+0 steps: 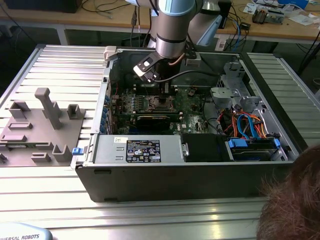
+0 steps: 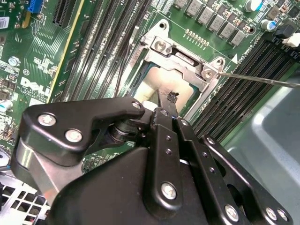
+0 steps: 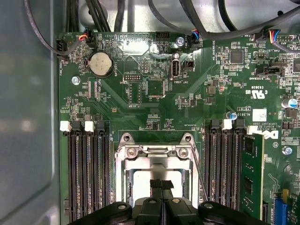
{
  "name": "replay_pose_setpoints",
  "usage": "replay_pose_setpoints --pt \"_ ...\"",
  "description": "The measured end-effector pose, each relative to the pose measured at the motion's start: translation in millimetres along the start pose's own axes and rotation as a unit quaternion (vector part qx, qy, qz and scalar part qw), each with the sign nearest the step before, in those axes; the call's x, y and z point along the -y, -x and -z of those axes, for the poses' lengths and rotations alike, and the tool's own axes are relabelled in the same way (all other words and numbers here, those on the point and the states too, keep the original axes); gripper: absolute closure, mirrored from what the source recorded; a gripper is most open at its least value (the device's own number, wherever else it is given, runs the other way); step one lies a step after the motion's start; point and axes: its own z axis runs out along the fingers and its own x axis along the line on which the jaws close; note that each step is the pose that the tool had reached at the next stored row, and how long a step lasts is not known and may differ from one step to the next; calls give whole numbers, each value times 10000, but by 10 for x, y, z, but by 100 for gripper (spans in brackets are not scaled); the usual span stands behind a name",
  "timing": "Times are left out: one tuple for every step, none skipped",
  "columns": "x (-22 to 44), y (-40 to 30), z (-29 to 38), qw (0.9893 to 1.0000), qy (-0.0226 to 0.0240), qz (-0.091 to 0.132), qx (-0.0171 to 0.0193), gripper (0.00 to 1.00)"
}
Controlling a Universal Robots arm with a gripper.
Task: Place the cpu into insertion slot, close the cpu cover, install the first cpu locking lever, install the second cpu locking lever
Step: 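Close the cpu cover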
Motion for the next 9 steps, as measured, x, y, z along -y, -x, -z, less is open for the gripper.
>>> replay_pose_setpoints --pt "-4 0 0 10000 -1 0 0 89" --pt "-9 0 0 10000 -3 0 0 89" --pt "-11 0 1 10000 -3 0 0 89" --pt "-12 0 0 10000 -3 -1 0 89" --pt "-16 0 1 10000 -3 0 -1 89" --pt "-19 0 5 10000 -3 0 -1 89" --pt "-20 0 6 10000 -3 0 0 89" --pt "-21 0 7 10000 -3 0 0 89" --pt "-23 0 8 10000 -3 0 0 89"
